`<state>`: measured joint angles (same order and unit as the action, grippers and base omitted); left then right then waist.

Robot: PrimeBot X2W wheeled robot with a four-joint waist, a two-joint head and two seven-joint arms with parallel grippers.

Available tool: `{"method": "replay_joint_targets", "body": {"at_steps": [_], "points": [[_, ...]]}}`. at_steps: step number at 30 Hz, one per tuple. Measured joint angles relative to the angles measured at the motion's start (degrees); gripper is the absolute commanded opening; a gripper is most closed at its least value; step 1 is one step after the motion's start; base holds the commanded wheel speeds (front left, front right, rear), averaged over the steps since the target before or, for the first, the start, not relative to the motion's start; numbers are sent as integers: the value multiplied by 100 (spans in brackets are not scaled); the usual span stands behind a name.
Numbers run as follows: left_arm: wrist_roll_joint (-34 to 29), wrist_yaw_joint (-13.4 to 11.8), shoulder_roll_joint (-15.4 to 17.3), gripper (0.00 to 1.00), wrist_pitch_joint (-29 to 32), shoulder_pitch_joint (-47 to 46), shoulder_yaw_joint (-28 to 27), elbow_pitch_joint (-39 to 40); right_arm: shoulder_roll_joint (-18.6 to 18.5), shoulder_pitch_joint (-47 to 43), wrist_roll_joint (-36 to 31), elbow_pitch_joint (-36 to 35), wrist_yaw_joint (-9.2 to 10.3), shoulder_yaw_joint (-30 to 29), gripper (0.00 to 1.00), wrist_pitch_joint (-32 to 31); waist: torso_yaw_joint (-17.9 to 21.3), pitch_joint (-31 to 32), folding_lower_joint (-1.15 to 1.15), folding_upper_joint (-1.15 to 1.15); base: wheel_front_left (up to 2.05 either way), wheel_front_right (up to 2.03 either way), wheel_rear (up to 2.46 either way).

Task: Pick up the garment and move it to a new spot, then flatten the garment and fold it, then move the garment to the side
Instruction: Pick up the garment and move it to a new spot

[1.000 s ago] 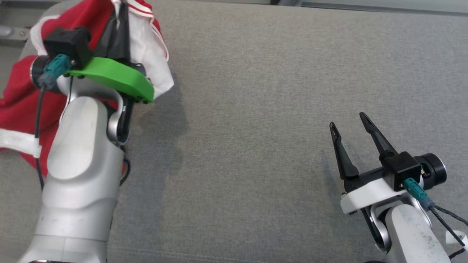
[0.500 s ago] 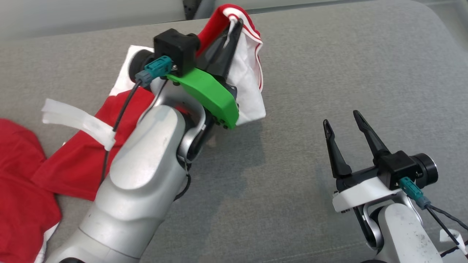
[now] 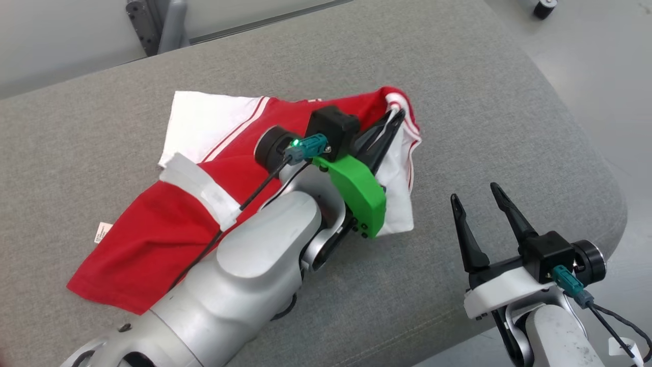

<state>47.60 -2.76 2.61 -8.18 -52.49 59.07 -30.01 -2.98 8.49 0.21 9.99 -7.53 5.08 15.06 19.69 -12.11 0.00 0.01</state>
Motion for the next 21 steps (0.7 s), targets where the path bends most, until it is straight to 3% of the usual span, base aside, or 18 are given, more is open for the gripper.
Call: {"method": "replay_joint_targets", "body": {"at_steps": [2,4,6,7,14,21], "points": [[145,-45,-1,1,-76,108,143,-419,0,-1,75,-3,0,49,100,0,64,4,0,0,0,0,0],[318,-38,13,13,-125,271,265,-788,2,-5,137,35,0,94,100,0,65,-5,0,0,0,0,0],[569,88,35,49,-5,456,500,-921,11,-47,124,83,0,87,100,0,19,-10,0,0,0,0,0],[738,153,29,100,79,559,606,-914,10,-97,104,109,0,70,100,0,-20,-12,0,0,0,0,0],[1125,21,15,100,-179,639,1126,-733,10,-235,-38,85,0,-69,100,0,-472,2,0,0,0,0,0],[1338,-73,13,100,-579,716,1092,-762,-109,-259,-109,-328,0,-282,100,0,-985,76,0,0,0,0,0]]}}
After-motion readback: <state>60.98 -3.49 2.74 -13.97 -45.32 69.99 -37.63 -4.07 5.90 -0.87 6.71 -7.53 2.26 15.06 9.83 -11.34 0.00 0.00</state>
